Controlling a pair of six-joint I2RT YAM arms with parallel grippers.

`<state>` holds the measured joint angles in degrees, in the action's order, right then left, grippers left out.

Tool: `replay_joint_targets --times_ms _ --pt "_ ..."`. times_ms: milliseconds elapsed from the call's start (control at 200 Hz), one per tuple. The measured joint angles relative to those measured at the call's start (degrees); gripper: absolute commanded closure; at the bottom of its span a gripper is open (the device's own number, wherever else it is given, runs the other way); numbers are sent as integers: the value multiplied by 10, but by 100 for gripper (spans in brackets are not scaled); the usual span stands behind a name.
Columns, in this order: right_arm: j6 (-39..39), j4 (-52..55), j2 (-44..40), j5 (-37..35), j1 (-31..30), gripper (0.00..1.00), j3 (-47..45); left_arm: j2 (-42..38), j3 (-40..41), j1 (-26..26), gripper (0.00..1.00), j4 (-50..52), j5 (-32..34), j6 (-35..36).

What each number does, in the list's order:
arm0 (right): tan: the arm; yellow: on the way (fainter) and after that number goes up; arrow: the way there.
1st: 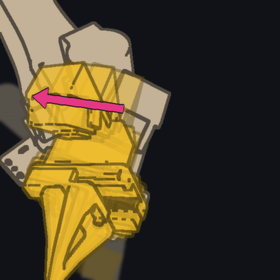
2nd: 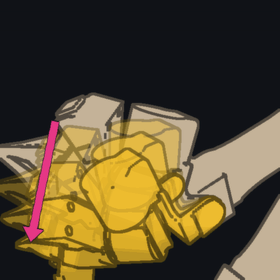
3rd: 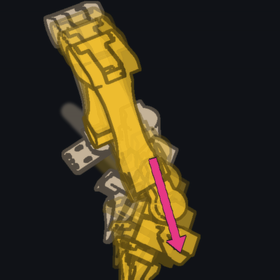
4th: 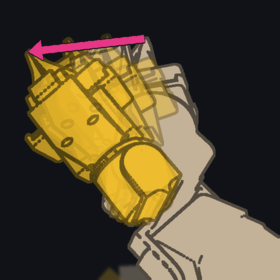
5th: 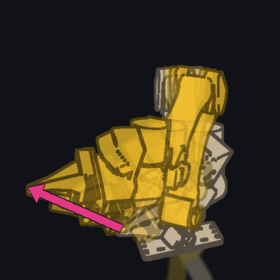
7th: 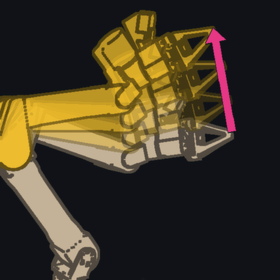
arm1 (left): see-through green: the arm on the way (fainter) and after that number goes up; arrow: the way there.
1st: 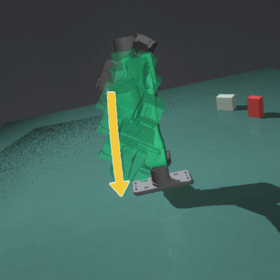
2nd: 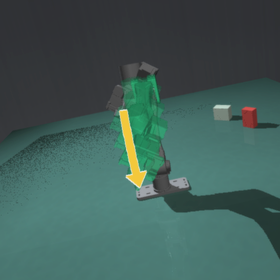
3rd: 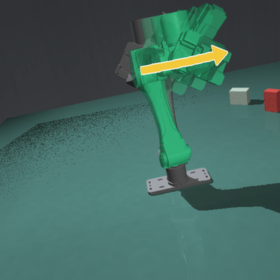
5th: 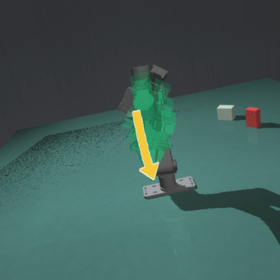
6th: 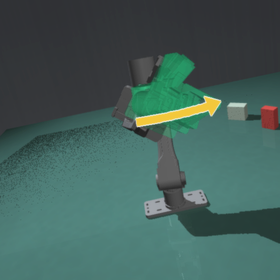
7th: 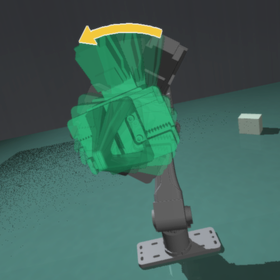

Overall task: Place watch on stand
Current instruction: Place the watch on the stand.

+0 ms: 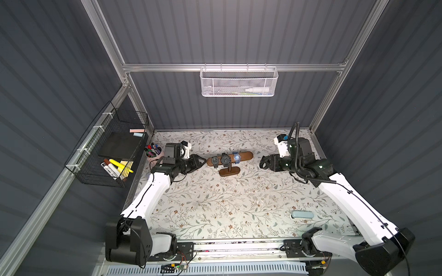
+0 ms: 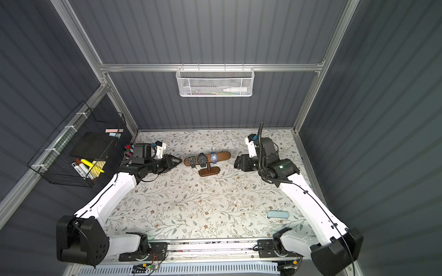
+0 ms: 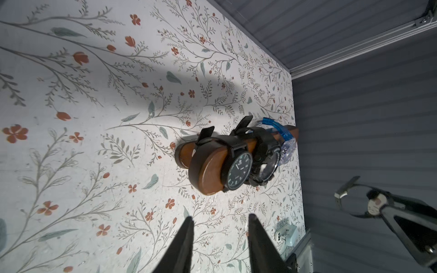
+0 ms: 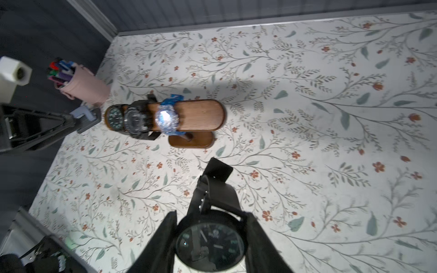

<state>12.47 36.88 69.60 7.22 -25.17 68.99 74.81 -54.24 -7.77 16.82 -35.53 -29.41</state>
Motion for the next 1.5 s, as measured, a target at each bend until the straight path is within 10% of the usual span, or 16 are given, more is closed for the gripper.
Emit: replay_joint_targets --times_ms 1501 --pt "-125 -68 269 -64 -37 61 135 54 42 -53 66 -144 99 36"
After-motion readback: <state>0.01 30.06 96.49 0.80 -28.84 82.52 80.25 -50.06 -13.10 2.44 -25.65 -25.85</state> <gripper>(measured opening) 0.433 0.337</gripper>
